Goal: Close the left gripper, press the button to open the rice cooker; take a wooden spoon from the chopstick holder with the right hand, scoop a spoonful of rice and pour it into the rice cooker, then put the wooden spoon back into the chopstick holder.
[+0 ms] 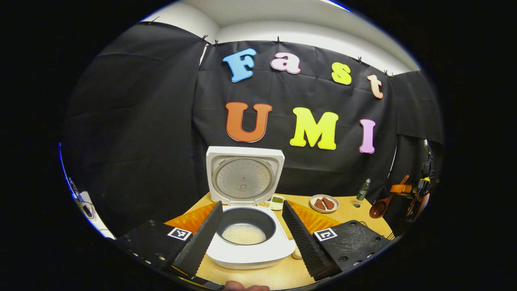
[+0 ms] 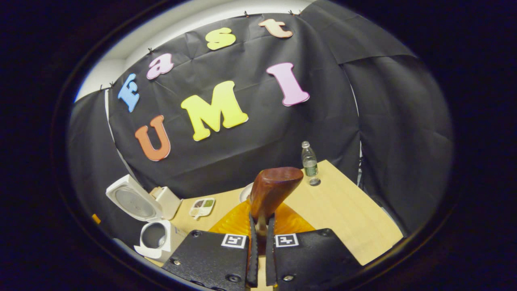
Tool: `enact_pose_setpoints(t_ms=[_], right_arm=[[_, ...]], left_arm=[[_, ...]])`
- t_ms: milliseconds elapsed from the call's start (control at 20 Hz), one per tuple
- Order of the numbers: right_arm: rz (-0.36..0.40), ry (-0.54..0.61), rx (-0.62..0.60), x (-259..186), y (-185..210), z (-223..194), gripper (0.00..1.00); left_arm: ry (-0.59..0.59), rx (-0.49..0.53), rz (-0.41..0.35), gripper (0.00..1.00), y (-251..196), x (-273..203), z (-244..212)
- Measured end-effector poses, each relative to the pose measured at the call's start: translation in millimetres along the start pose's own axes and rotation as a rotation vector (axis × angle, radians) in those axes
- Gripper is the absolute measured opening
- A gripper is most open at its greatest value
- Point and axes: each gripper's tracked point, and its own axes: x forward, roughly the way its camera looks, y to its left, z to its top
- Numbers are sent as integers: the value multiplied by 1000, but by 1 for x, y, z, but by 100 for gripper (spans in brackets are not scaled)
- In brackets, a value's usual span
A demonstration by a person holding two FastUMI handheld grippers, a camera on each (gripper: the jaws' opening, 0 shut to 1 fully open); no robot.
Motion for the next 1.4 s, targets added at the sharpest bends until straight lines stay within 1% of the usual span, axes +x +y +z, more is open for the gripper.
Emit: enact_pose_setpoints(t_ms=[150, 350, 400, 500, 600, 700, 900, 1100, 1200, 1350, 1400], right_arm=[[-18, 20, -3, 20, -18, -23, 13], [-37, 48, -21, 47, -37, -55, 13], [-39, 62, -21, 54, -40, -66, 13], [-31, 82, -13, 67, -43, -82, 12], [-42, 92, -15, 79, -50, -95, 12], [-48, 107, -7, 87, -53, -109, 12], [-58, 129, 13, 96, -59, -125, 16], [-32, 108, 12, 95, -54, -118, 23], [-29, 100, -9, 92, -52, -113, 51], [-67, 81, -30, 85, -62, -99, 94], [-72, 66, -30, 80, -61, -91, 95]], left_arm=[[13, 24, 8, 95, -6, 0, 2], [56, 20, -2, 94, -12, 3, 4], [58, 17, 1, 94, -16, -3, 5], [69, 5, 4, 94, -24, 1, 5], [95, -7, -3, 94, -31, 5, 3], [97, -15, -6, 94, -35, 6, 6], [99, -12, -2, 94, -38, 12, 10], [100, -8, -4, 95, -38, 16, 10], [94, -10, -7, 94, -40, 16, 12], [83, -14, -13, 94, -39, 20, 16], [80, -14, -13, 94, -38, 21, 17]])
